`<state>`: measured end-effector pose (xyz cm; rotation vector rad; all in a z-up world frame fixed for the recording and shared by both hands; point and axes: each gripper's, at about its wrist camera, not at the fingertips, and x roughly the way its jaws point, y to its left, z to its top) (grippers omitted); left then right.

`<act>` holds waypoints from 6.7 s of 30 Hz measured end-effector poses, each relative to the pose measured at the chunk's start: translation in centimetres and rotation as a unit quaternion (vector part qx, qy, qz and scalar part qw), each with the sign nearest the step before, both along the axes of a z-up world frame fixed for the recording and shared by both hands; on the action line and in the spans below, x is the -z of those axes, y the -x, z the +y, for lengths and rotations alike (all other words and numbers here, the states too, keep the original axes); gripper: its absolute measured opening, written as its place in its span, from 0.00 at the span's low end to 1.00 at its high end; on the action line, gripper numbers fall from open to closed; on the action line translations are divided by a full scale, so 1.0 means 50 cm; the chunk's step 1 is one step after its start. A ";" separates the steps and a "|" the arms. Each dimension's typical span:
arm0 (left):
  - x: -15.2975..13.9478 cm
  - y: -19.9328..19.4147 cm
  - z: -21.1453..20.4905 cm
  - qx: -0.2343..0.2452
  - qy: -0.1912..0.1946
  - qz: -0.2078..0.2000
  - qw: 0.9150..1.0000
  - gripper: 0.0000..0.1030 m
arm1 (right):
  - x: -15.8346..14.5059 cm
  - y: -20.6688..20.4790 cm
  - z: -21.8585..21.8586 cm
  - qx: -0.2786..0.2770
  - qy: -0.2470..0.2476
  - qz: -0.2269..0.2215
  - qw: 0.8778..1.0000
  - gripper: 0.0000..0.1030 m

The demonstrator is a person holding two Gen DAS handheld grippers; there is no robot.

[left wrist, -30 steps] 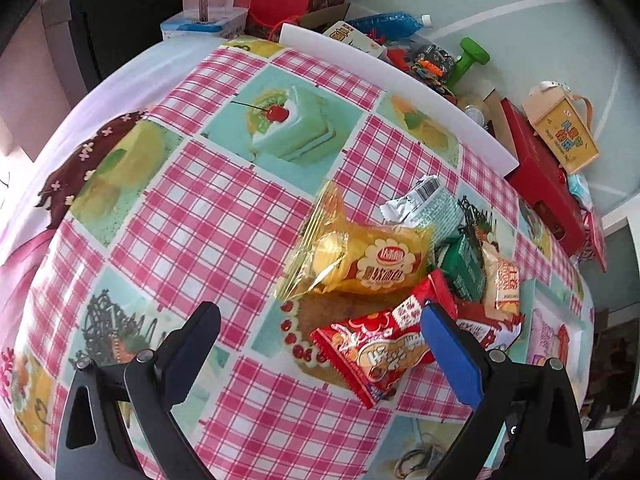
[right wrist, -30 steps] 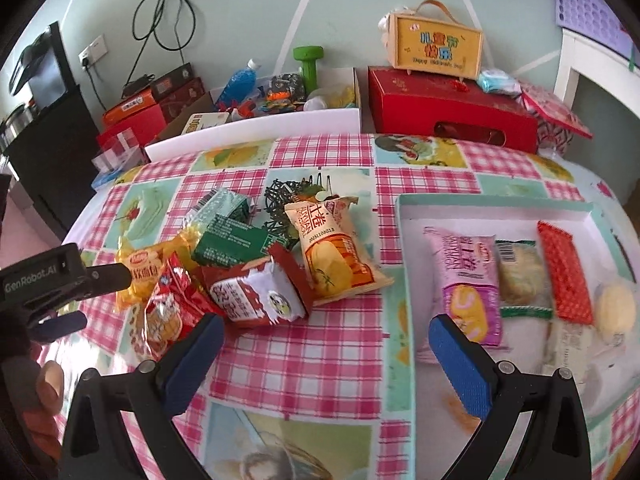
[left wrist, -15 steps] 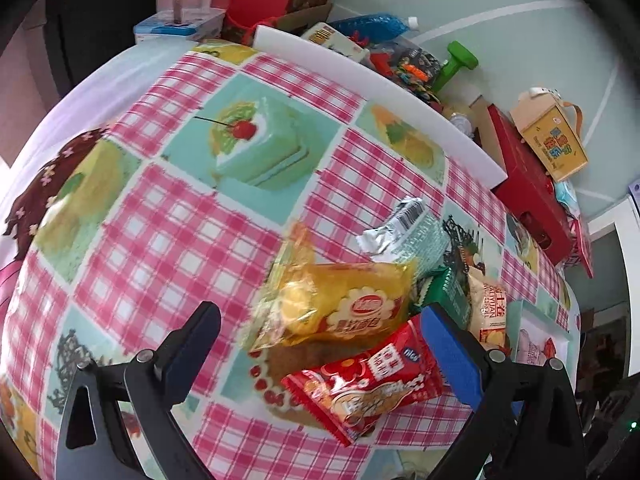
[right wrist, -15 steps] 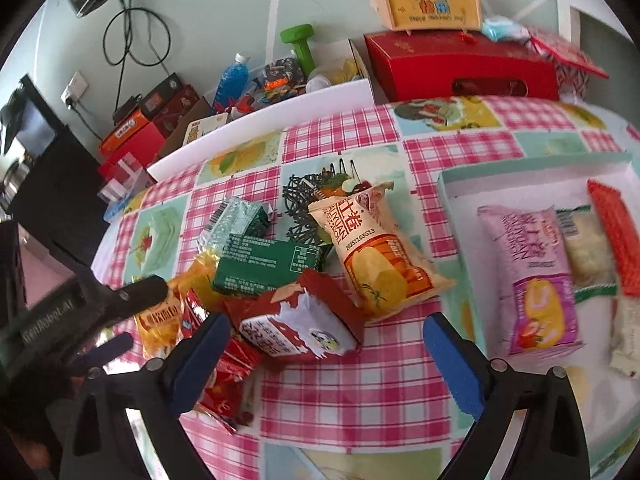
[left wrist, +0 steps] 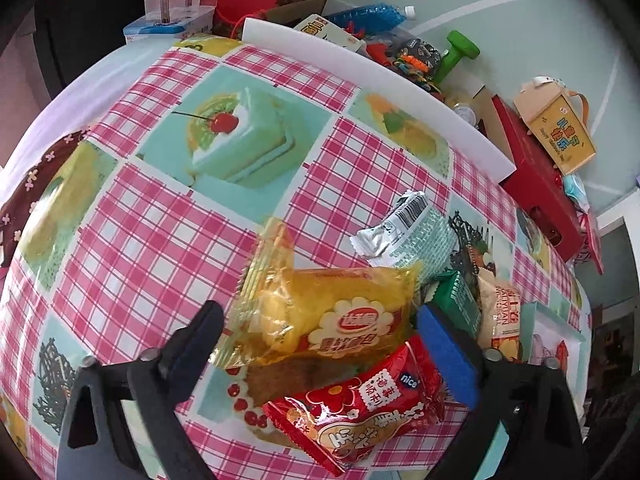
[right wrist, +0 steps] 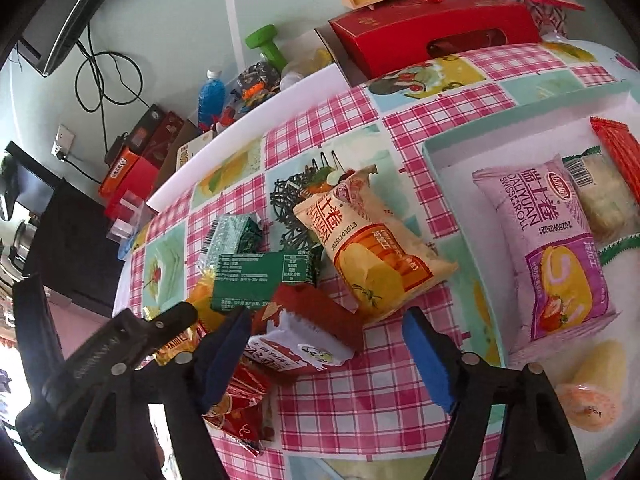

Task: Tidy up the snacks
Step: 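Lower the left gripper to the yellow bread pack while the right lowers to the white-red milk biscuit pack, then close the right gripper on the milk biscuit pack while the left reaches the yellow bread pack, then close the left gripper on the yellow bread pack while the right lifts the biscuit pack, then carry the bread pack with the left gripper while the right carries the biscuit pack over the tray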

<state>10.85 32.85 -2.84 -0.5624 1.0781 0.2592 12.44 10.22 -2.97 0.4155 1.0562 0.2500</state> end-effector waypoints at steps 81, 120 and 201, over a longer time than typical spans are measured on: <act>-0.056 0.102 -0.032 0.024 -0.047 0.021 0.998 0.73 | 0.024 0.043 0.030 -0.090 0.199 0.016 0.976 0.53; -0.133 0.106 -0.003 0.037 -0.135 -0.016 0.990 0.74 | 0.021 0.054 0.011 -0.094 0.200 0.022 0.975 0.40; -0.169 0.061 -0.520 0.303 -0.111 -0.107 0.940 0.39 | -0.114 0.075 -0.472 0.198 0.147 0.011 0.969 0.41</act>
